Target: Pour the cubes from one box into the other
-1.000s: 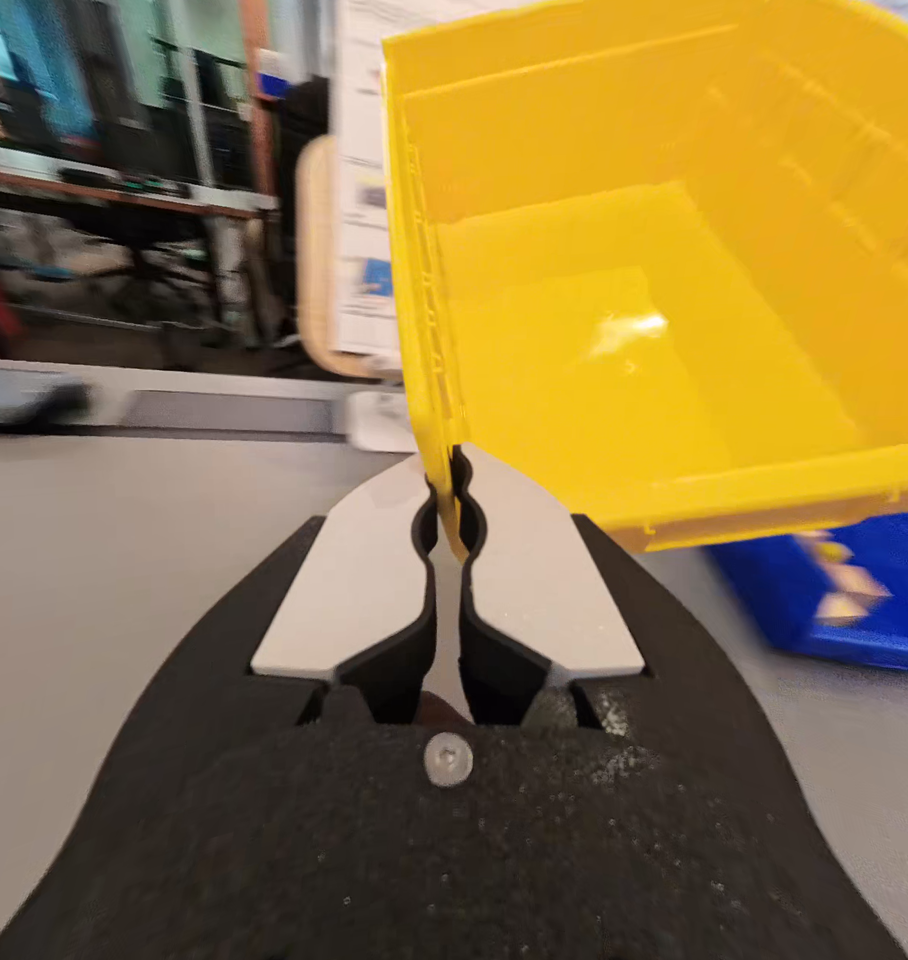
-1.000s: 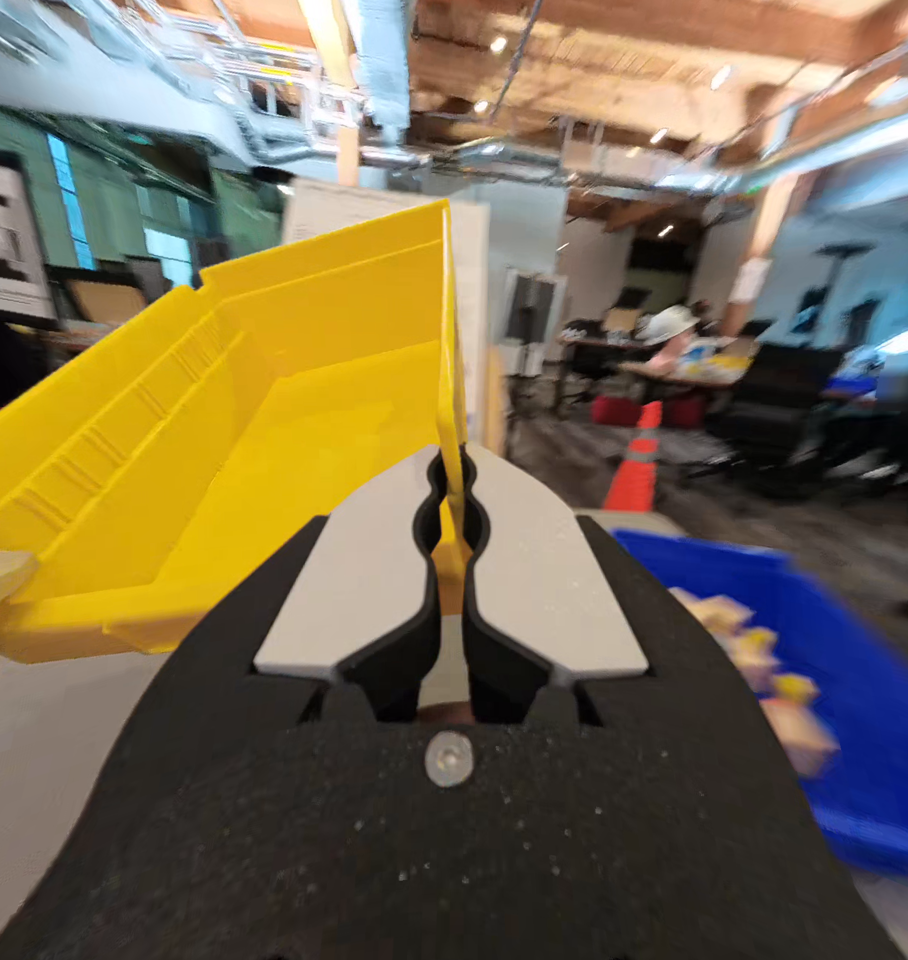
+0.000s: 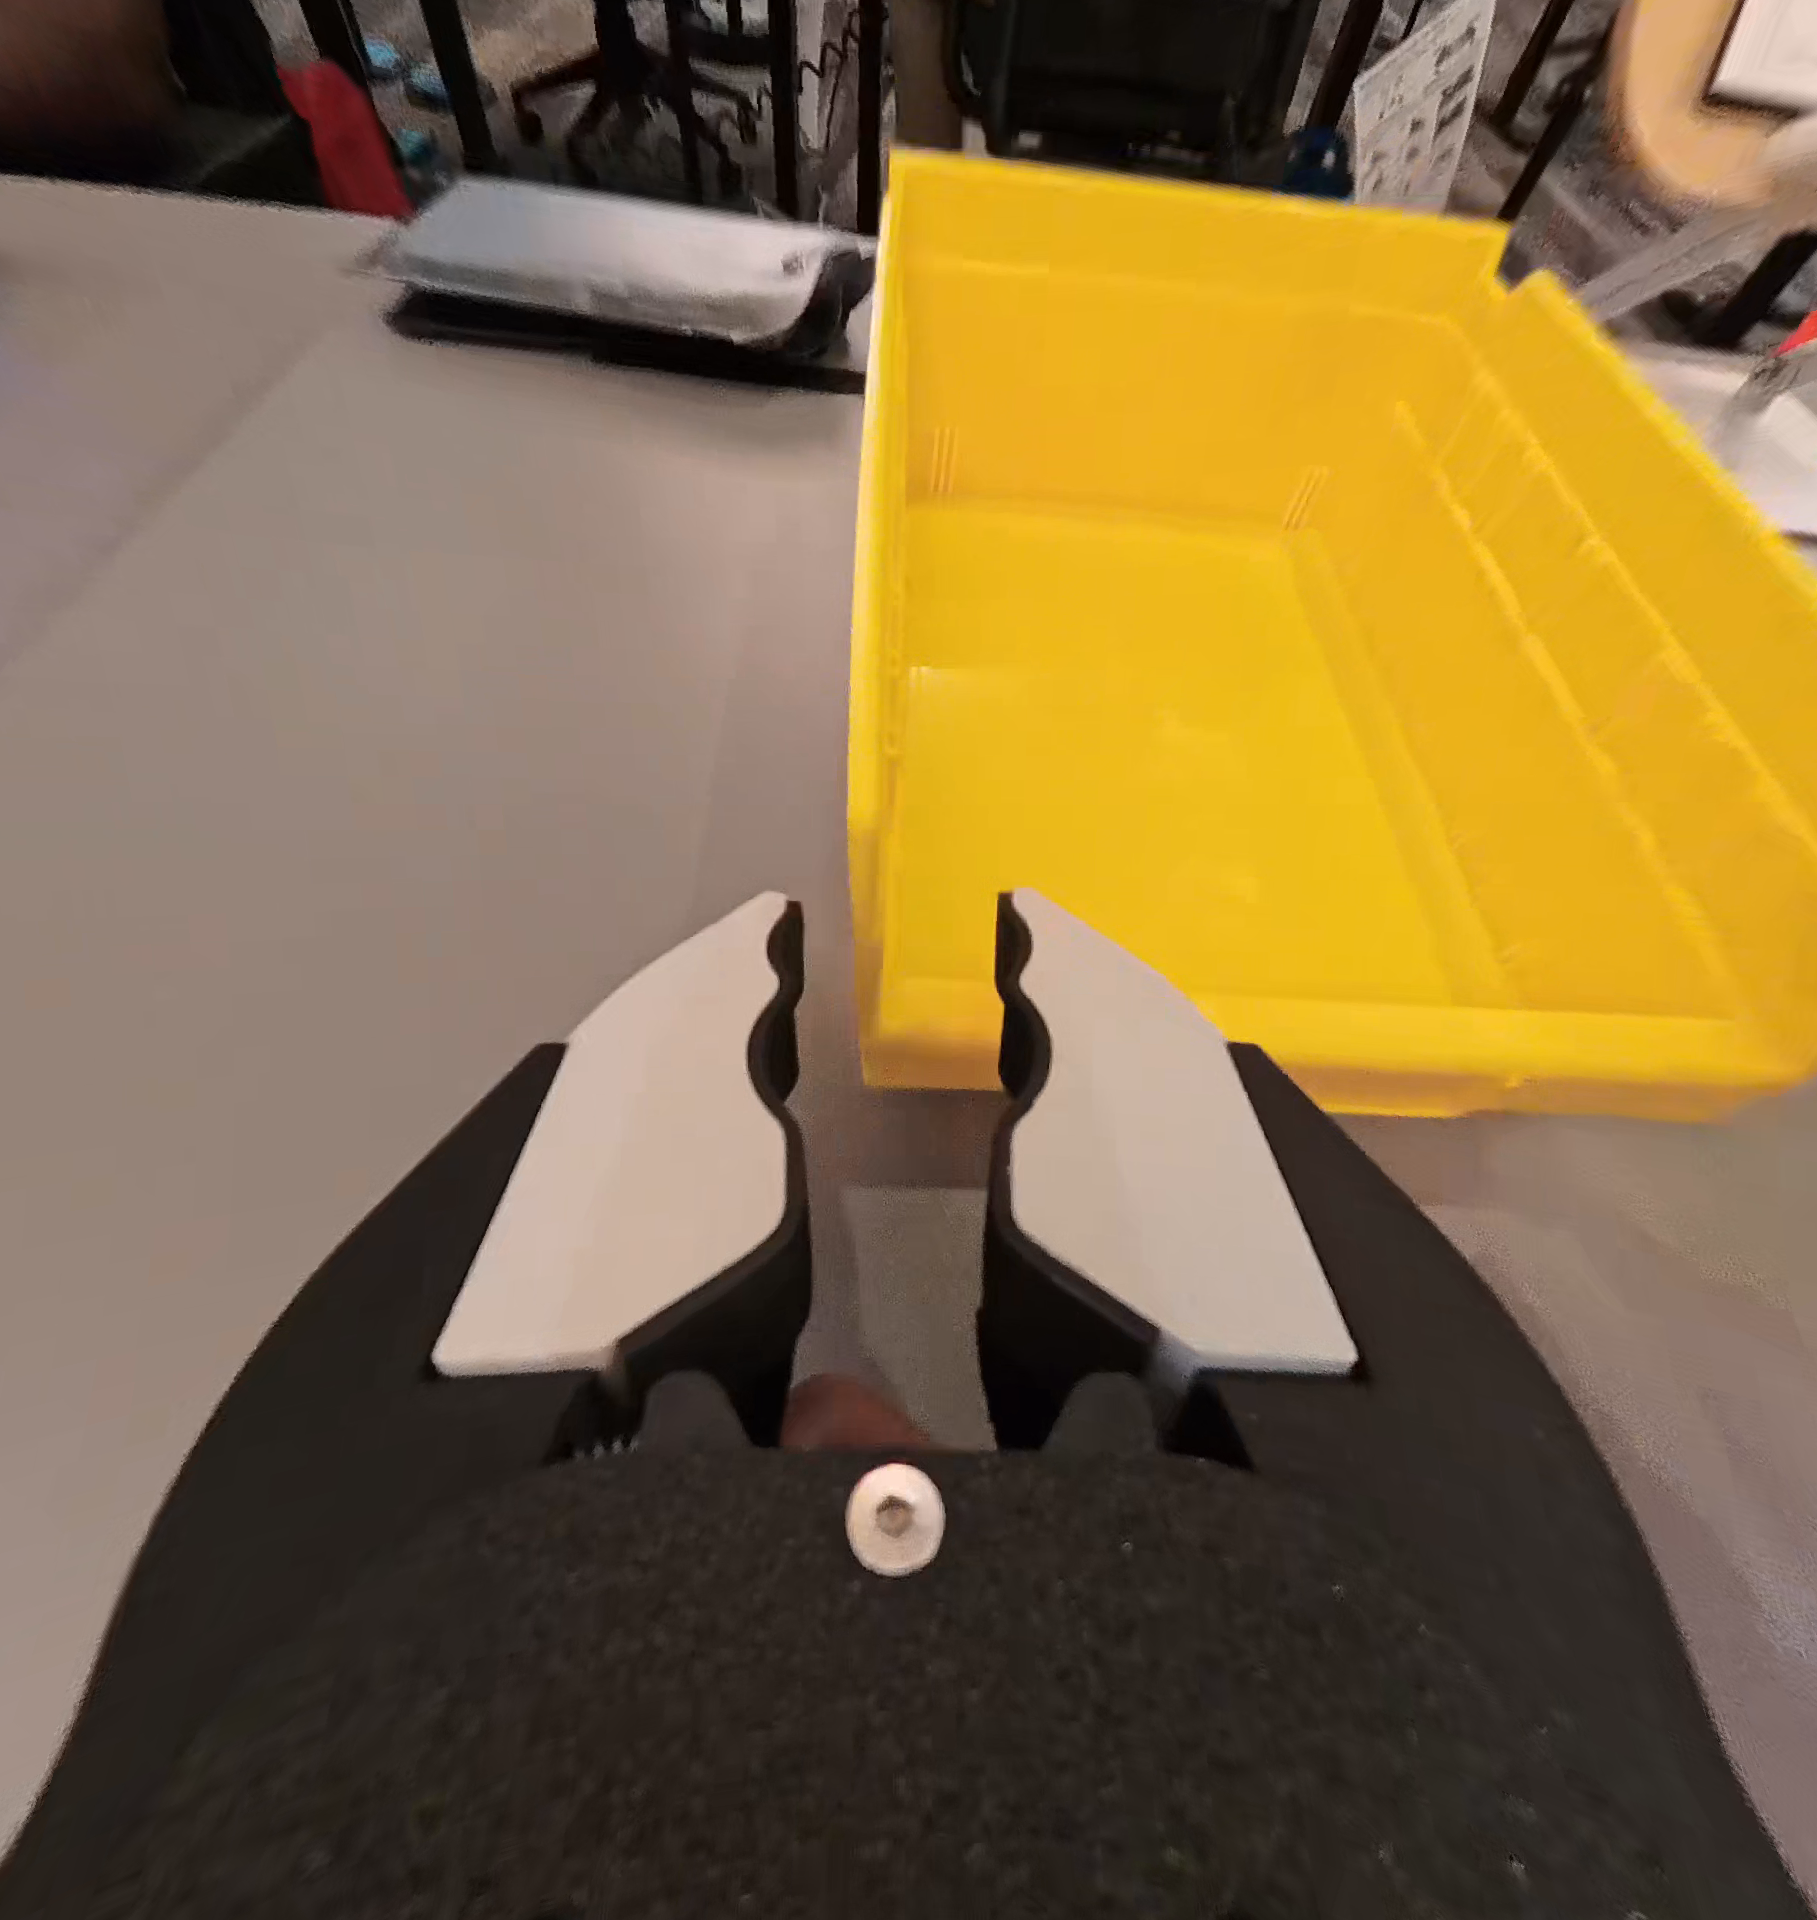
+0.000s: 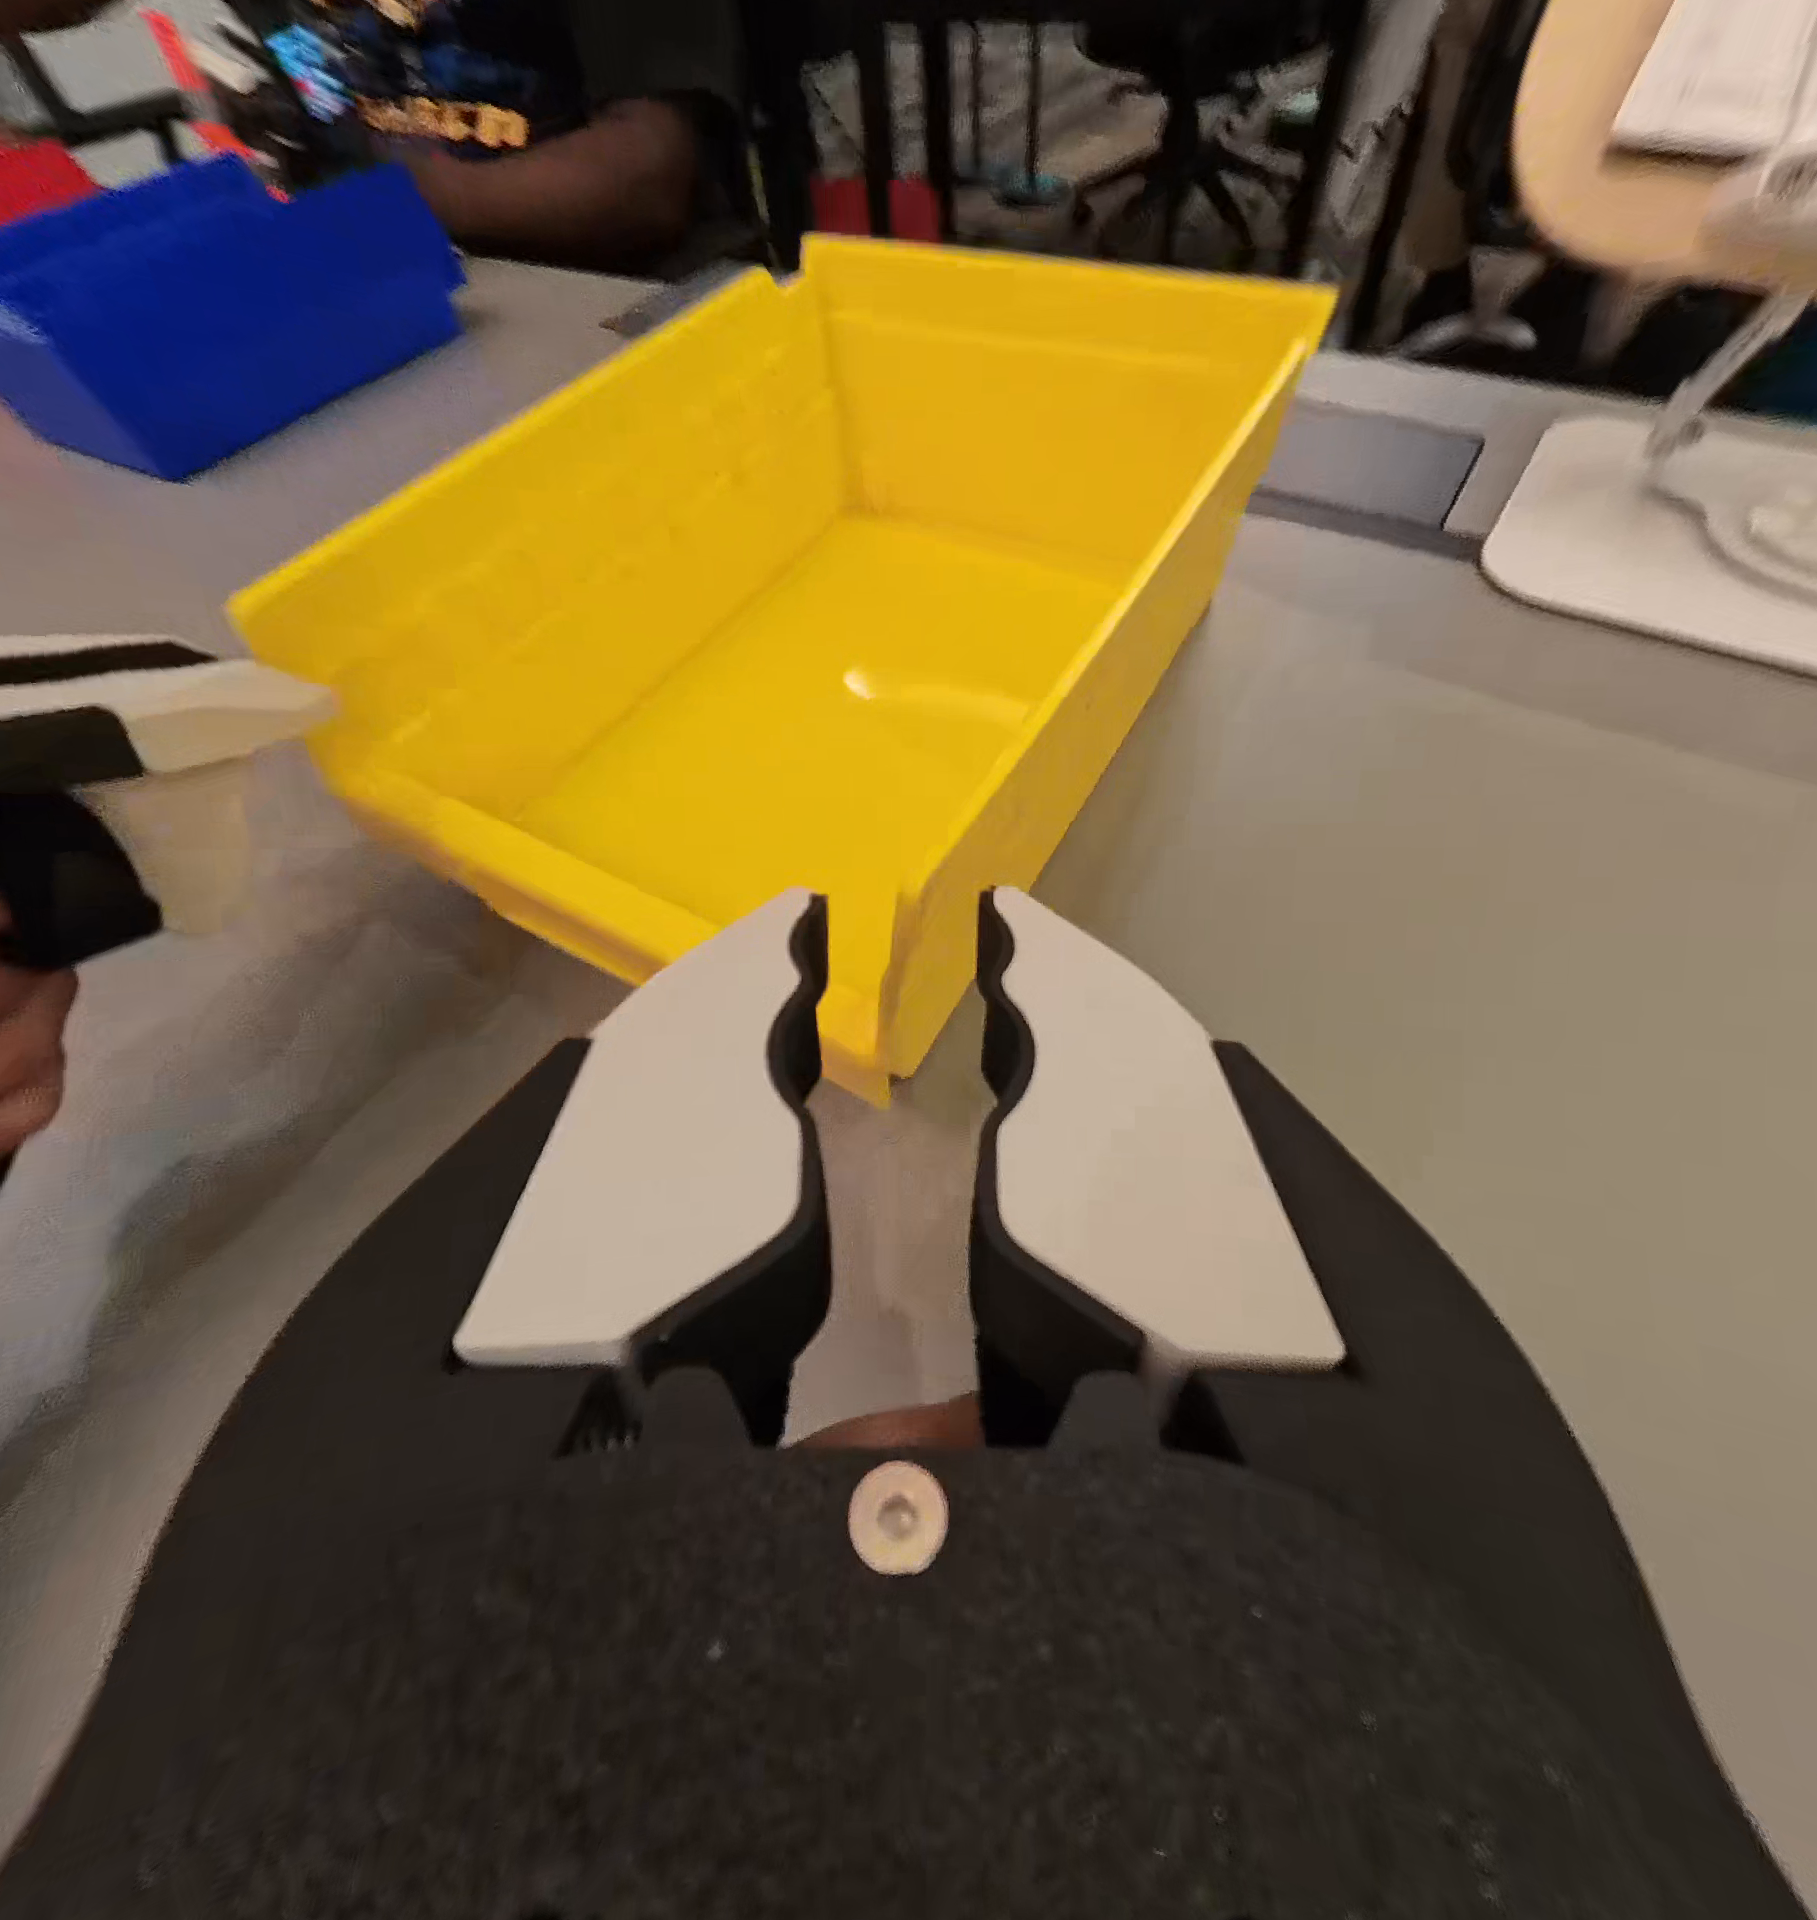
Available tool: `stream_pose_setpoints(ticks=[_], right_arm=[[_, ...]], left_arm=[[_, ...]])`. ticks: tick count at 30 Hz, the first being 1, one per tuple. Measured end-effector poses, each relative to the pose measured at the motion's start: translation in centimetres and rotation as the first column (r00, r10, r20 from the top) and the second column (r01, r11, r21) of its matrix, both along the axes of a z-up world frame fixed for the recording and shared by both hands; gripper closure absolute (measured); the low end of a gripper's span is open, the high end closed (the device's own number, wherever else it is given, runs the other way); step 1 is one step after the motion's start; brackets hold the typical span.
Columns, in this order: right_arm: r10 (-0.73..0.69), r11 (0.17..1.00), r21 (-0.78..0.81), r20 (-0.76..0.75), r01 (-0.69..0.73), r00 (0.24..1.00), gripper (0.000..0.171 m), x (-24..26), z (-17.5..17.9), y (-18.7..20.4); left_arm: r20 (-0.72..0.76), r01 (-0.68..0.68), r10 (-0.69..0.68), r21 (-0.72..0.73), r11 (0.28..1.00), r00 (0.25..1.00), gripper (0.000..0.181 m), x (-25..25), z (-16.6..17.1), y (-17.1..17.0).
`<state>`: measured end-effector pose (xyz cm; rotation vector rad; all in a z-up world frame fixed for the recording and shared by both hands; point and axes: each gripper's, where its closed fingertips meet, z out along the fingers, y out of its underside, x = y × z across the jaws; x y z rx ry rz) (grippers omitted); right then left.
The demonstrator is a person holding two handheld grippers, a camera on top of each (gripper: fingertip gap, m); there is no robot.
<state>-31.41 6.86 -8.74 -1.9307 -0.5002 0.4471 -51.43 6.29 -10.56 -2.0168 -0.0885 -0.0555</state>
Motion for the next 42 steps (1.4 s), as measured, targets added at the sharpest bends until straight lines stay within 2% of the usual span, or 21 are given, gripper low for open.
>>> stream_pose_setpoints(ticks=[3, 5, 7, 8, 11, 13, 17, 20, 22, 25, 31, 42], right_arm=[[0.093, 0.996, 0.022, -0.035, -0.092, 0.995, 0.141, 4.1, 2.9, -2.6], [0.097, 0.995, 0.032, -0.045, -0.096, 0.994, 0.137, 8.7, 4.0, -3.7], [0.014, 0.998, 0.059, -0.026, -0.013, 1.000, 0.134, 15.2, 4.2, -4.1], [-0.058, 0.996, 0.071, -0.008, 0.058, 0.998, 0.134, 19.1, 3.9, -4.2], [-0.329, 0.943, 0.062, 0.043, 0.327, 0.943, 0.133, 31.7, 2.0, -4.9], [-0.526, 0.850, 0.087, 0.079, 0.520, 0.847, 0.132, 40.3, 0.6, -6.9], [-0.675, 0.737, 0.077, 0.094, 0.671, 0.731, 0.132, 50.4, -1.8, -9.2], [-0.712, 0.702, 0.050, 0.025, 0.711, 0.701, 0.132, 53.1, -1.5, -8.5], [-0.710, 0.704, 0.044, 0.045, 0.709, 0.702, 0.132, 53.0, -1.9, -8.0], [-0.701, 0.713, 0.039, 0.059, 0.700, 0.710, 0.132, 52.2, -2.4, -7.6], [-0.700, 0.714, 0.021, 0.061, 0.700, 0.712, 0.132, 52.1, -2.8, -7.4], [-0.697, 0.716, 0.030, 0.068, 0.697, 0.714, 0.132, 52.1, -2.8, -7.5]], left_arm=[[0.047, -0.044, 0.041, 0.064, 0.997, 0.998, 0.145, 0.2, 3.7, -2.9], [0.176, -0.093, 0.069, 0.135, 0.987, 0.982, 0.145, 1.3, 6.5, -5.4], [0.298, -0.117, 0.046, 0.224, 0.968, 0.953, 0.148, 3.6, 8.5, -7.7], [0.303, -0.104, 0.026, 0.245, 0.964, 0.953, 0.149, 4.9, 8.6, -8.5], [0.167, 0.000, -0.036, 0.211, 0.977, 0.985, 0.149, 8.5, 5.8, -9.4], [0.079, 0.043, -0.057, 0.163, 0.986, 0.995, 0.148, 10.1, 3.5, -9.2], [-0.112, 0.023, -0.006, 0.154, 0.988, 0.994, 0.154, 11.2, 1.7, -8.2], [-0.067, 0.018, -0.009, 0.138, 0.990, 0.998, 0.155, 12.9, 1.4, -7.5], [-0.072, 0.034, -0.024, 0.136, 0.990, 0.997, 0.155, 13.5, 1.2, -7.3], [-0.092, 0.041, -0.030, 0.113, 0.993, 0.995, 0.154, 12.8, 0.3, -7.2], [0.025, 0.018, -0.021, 0.114, 0.993, 0.999, 0.153, 11.2, 0.4, -7.2], [-0.007, 0.040, -0.039, 0.090, 0.995, 0.999, 0.153, 12.0, -0.1, -7.4]])
